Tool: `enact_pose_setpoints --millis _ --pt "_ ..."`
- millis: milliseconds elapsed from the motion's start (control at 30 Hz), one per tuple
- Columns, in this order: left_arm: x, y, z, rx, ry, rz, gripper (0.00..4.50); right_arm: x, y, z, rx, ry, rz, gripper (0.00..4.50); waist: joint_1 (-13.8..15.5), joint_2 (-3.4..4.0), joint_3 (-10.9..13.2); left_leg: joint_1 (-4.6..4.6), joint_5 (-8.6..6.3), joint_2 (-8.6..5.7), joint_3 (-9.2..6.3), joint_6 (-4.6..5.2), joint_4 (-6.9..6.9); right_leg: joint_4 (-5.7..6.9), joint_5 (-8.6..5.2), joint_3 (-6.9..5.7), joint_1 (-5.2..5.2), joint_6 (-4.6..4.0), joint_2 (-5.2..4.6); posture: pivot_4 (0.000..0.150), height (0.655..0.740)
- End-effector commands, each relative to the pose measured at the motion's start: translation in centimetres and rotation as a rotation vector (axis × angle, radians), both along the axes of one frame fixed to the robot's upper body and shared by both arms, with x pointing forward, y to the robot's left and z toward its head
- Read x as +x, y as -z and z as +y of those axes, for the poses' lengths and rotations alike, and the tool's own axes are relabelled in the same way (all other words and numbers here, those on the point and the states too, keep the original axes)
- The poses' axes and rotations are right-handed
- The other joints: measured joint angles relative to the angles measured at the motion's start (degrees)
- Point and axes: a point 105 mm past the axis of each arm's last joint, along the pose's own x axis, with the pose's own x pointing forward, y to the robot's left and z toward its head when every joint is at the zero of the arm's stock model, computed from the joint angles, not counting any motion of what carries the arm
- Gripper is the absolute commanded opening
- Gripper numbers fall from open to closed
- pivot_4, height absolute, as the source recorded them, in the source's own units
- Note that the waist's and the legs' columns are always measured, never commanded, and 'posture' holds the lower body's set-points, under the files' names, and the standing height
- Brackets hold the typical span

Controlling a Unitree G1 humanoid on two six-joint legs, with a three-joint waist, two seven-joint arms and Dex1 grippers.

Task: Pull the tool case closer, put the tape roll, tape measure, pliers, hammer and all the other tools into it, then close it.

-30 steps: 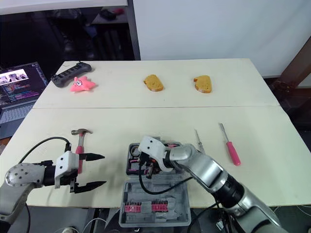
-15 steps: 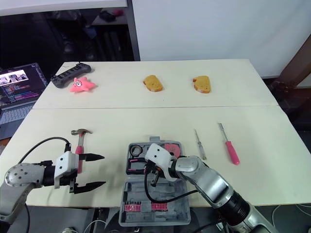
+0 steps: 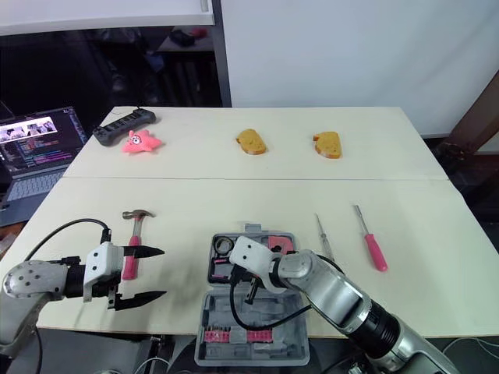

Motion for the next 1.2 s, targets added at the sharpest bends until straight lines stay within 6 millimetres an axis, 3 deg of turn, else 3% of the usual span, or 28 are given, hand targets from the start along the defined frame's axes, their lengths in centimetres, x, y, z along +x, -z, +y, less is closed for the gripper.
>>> enact_pose_setpoints --millis 33,133,300,433,533,633,767,867,1033,1200 --pt "0.1 -0.9 0.2 0.001 0.005 -0.021 4.50 -2.5 5.5 -3.6 -0.231 0.094 0.212 0.05 0.03 0.03 -0.27 0.01 0.00 0.00 -0.01 0.01 0.00 0.00 0.00 0.00 0.01 0.00 0.00 0.150 0.7400" --pt "0.1 -0.8 0.2 0.002 0.008 -0.018 4.50 -1.8 4.5 -2.6 -0.175 0.101 0.181 0.05 0.04 -0.02 -0.35 0.06 -0.01 0.00 -0.04 0.01 -0.01 0.00 -0.01 -0.01 0.05 0.01 0.00 0.150 0.7400" --pt "0.2 -0.6 -0.6 -0.021 0.018 -0.004 4.50 0.8 -2.7 0.8 0.171 0.026 -0.035 0.05 -0.13 0.12 -0.16 -0.09 -0.01 0.01 -0.05 0.01 0.00 0.03 -0.01 -0.01 -0.01 0.02 0.01 0.150 0.7400" --pt "0.4 0.3 -1.9 -0.027 0.046 0.017 4.50 1.3 -6.2 -0.1 0.290 0.033 -0.108 0.05 -0.30 0.41 0.13 -0.21 0.00 0.00 -0.01 0.01 -0.01 0.09 0.01 0.02 -0.07 0.04 0.03 0.150 0.7400" --pt "0.6 1.4 -2.7 -0.024 0.058 0.046 4.50 0.6 -8.0 -2.0 0.329 0.043 -0.083 0.05 -0.29 0.41 0.15 -0.22 -0.01 0.00 0.00 0.01 -0.03 0.09 0.01 0.01 -0.09 0.04 0.05 0.150 0.7400" --pt "0.3 2.4 -3.0 -0.005 0.077 0.088 3.63 -0.7 -7.6 -4.3 0.262 0.053 -0.003 0.00 -0.20 0.37 0.17 -0.24 -0.01 0.01 0.01 0.02 -0.03 0.06 0.01 0.01 -0.08 0.04 0.06 0.150 0.7400" --pt "0.3 4.1 -3.4 0.041 0.100 0.120 1.60 -2.5 -5.3 -9.5 0.041 0.121 0.130 0.00 -0.09 0.39 0.40 -0.27 -0.02 0.02 0.07 0.03 -0.03 0.02 -0.01 0.00 -0.07 0.03 0.01 0.150 0.7400" --pt "0.8 5.1 -3.9 0.072 0.098 0.127 0.16 -2.3 -3.7 -11.4 -0.048 0.202 0.157 0.00 -0.19 0.19 0.56 -0.26 -0.02 0.03 0.11 0.04 -0.01 0.02 -0.02 0.00 -0.06 0.05 -0.01 0.150 0.7400" --pt "1.3 6.2 -5.3 0.081 0.098 0.132 0.07 -2.0 -2.0 -11.9 -0.136 0.226 0.161 0.00 -0.21 0.14 0.66 -0.28 -0.02 0.05 0.12 0.04 -0.02 0.04 -0.01 0.02 -0.13 0.06 0.00 0.150 0.7400" --pt "1.4 7.0 -7.1 0.070 0.106 0.148 0.07 -1.3 -1.2 -10.0 -0.126 0.207 0.146 0.00 -0.17 0.10 0.70 -0.32 -0.02 0.04 0.11 0.04 0.00 0.03 -0.01 0.02 -0.14 0.07 -0.04 0.150 0.7400"
